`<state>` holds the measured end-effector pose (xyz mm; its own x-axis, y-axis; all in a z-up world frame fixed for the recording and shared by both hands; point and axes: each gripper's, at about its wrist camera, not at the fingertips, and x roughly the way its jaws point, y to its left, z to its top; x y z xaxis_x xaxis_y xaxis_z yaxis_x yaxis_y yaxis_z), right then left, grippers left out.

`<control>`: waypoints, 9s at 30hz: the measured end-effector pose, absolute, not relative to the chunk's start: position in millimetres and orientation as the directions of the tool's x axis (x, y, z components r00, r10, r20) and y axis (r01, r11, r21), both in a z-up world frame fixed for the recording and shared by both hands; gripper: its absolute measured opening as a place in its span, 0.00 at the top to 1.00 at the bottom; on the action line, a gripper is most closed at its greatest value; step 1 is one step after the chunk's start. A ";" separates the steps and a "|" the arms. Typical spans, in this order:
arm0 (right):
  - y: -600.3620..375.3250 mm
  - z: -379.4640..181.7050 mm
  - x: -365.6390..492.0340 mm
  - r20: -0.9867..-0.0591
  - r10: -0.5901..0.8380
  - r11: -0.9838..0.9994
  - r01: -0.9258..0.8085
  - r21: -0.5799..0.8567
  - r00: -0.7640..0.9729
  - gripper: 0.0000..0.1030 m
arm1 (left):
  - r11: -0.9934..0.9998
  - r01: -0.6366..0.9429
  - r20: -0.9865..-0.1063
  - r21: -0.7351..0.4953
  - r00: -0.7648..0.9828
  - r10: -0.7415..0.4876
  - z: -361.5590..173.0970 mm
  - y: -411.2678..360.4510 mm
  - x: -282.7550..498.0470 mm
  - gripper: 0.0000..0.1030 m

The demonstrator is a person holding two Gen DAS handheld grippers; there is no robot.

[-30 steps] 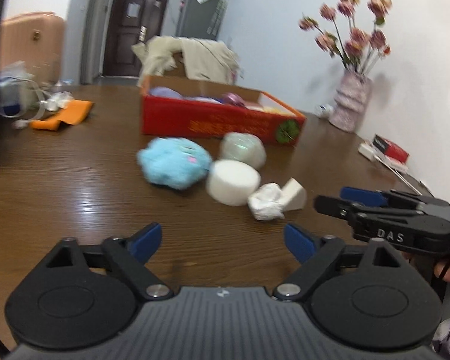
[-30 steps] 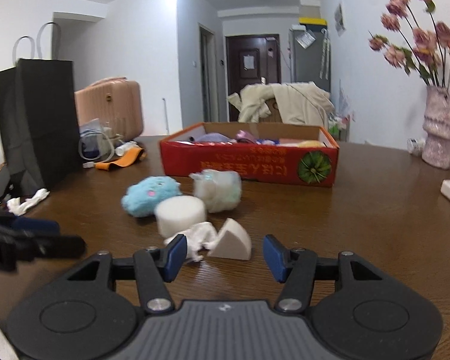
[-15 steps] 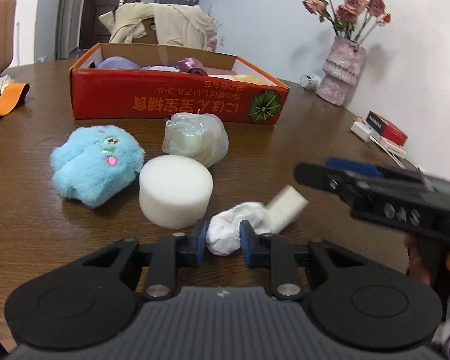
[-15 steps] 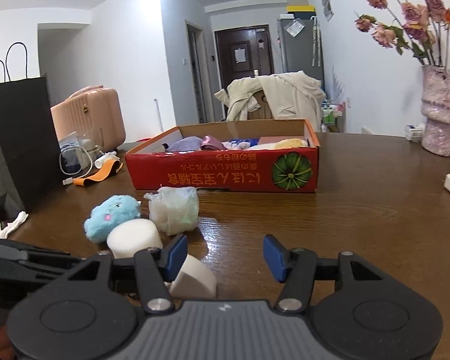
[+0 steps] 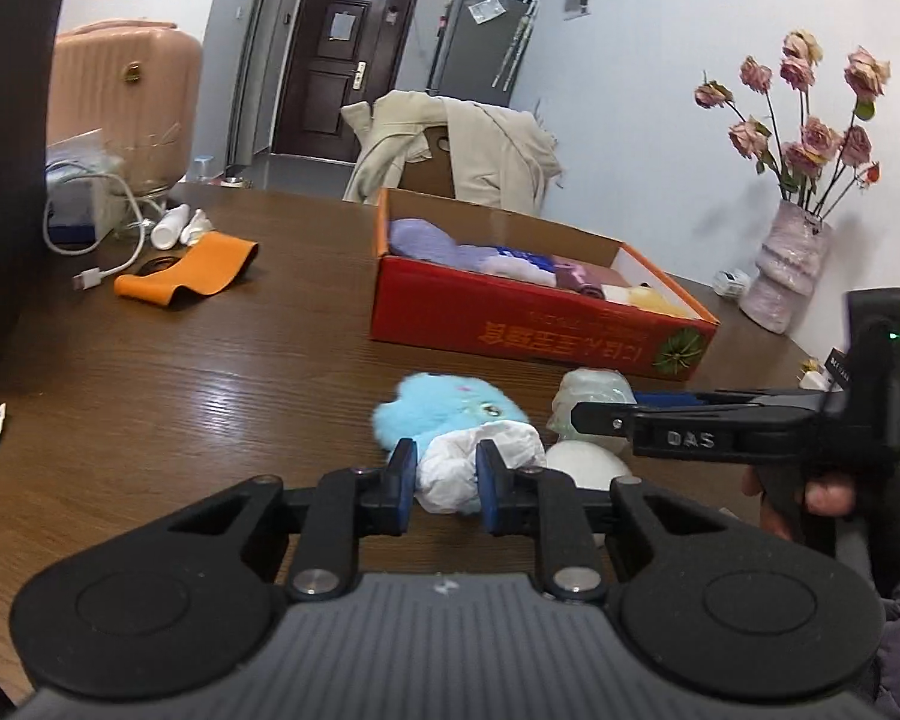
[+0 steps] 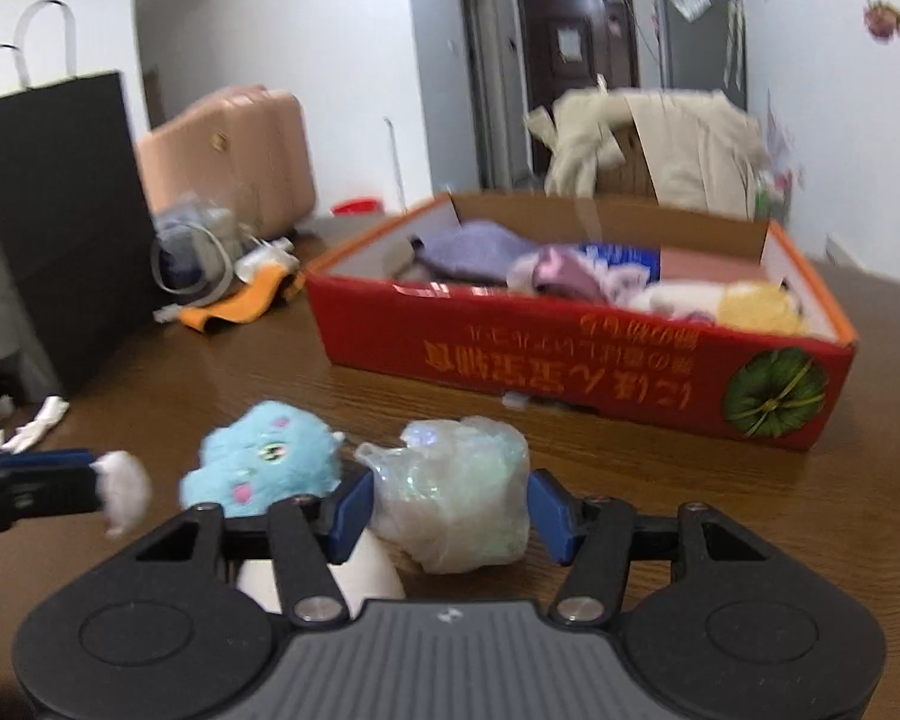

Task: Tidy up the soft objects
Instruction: 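Close the left gripper on the white tissue while the right gripper grasps the clear plastic bag, then carry the tissue and plastic bag into the box and open both grippers, then withdraw both grippers from the box toward the blue fuzzy plush, then close both grippers on the blue fuzzy plush toy, then carry the blue plush with both grippers into the box and release, then withdraw both grippers toward the white foam cylinder and foam wedge, then close the left gripper on the white foam cylinder while the right gripper grasps the foam wedge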

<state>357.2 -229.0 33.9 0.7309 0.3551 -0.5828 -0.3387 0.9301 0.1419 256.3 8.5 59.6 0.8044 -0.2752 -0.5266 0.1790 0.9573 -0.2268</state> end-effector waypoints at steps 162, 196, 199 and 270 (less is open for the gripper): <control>-198.3 105.8 320.3 -0.437 0.515 0.856 -0.417 0.306 0.738 0.67 | 0.777 0.367 -0.384 -0.511 0.712 -0.588 75.9 28.5 302.2 0.59; -197.2 78.2 535.1 -0.615 0.423 0.902 -0.372 0.218 0.666 0.79 | 0.919 0.322 -0.536 -0.227 0.747 -0.394 85.9 17.4 478.4 0.69; -204.1 100.5 518.8 -0.597 0.442 0.893 -0.394 0.220 0.669 0.79 | 0.922 0.318 -0.516 -0.220 0.764 -0.387 103.3 23.3 464.2 0.69; -328.1 23.2 333.8 -0.546 0.420 0.907 -0.322 0.270 0.725 0.76 | 0.937 0.332 -0.611 -0.105 0.722 -0.324 18.7 -84.6 332.3 0.45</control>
